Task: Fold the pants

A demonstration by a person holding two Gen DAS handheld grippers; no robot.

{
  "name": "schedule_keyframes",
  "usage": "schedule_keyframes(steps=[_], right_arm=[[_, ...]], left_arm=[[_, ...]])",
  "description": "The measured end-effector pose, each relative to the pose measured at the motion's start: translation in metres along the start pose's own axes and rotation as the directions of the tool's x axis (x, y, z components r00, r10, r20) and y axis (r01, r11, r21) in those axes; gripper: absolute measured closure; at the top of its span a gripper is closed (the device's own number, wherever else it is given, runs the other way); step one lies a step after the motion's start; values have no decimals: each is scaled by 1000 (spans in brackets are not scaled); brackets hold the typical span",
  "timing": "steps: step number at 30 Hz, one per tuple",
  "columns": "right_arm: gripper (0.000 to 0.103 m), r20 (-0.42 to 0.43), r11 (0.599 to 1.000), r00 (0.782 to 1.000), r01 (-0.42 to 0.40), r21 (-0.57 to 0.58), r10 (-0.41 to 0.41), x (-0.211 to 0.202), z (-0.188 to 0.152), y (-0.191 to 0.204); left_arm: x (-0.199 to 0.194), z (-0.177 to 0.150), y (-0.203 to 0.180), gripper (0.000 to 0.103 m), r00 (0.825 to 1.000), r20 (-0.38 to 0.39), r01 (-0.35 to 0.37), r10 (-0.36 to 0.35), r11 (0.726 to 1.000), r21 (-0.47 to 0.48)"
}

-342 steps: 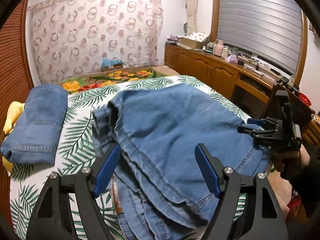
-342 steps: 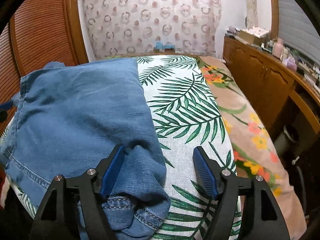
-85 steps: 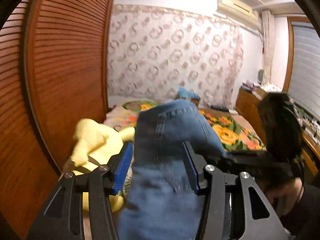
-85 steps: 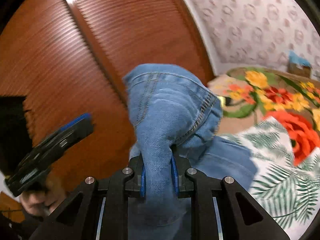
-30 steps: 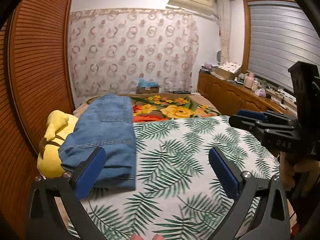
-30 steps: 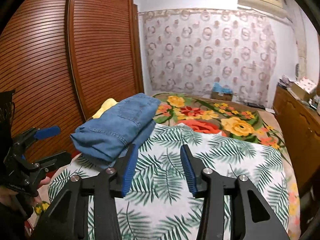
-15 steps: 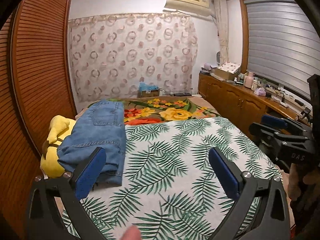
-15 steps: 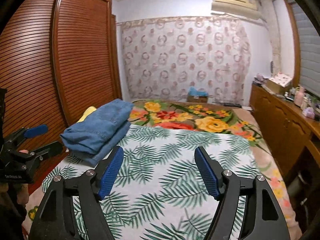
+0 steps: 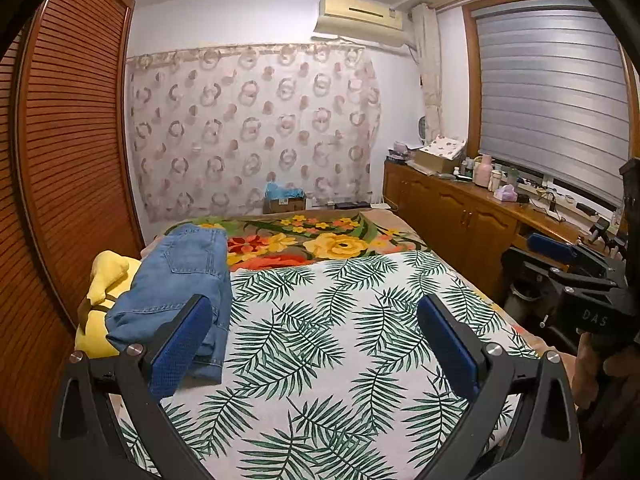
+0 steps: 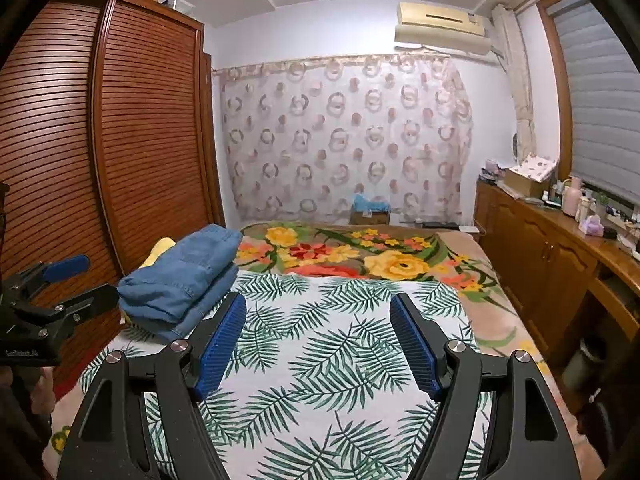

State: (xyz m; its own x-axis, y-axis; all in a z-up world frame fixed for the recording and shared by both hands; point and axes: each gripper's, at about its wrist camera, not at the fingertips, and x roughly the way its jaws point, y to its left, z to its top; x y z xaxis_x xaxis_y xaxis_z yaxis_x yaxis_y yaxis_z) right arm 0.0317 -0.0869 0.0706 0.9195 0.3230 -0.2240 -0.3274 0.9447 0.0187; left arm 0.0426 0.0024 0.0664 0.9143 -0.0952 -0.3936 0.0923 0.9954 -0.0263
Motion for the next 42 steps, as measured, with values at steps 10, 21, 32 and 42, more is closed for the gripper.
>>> schedule_keyframes(steps=[10, 21, 32, 42], right_arm=[[27, 1, 1000, 1000, 2, 10, -2, 6, -3, 2], [27, 5, 1000, 1000, 3, 6, -3, 8, -3, -1], [27, 6, 1000, 1000, -7, 1, 7, 8, -3, -8], [27, 6, 1000, 1000, -7, -3, 7, 8, -4, -9]], left_arm=[[0, 1, 1, 1, 1000, 2, -14, 14, 1000, -6], [0, 0, 3, 1, 1000, -2, -21, 21, 1000, -8], [2, -1, 4, 1, 1000, -4, -24, 24, 1000, -11], [2, -1, 5, 1, 1000, -4, -24, 24, 1000, -12]])
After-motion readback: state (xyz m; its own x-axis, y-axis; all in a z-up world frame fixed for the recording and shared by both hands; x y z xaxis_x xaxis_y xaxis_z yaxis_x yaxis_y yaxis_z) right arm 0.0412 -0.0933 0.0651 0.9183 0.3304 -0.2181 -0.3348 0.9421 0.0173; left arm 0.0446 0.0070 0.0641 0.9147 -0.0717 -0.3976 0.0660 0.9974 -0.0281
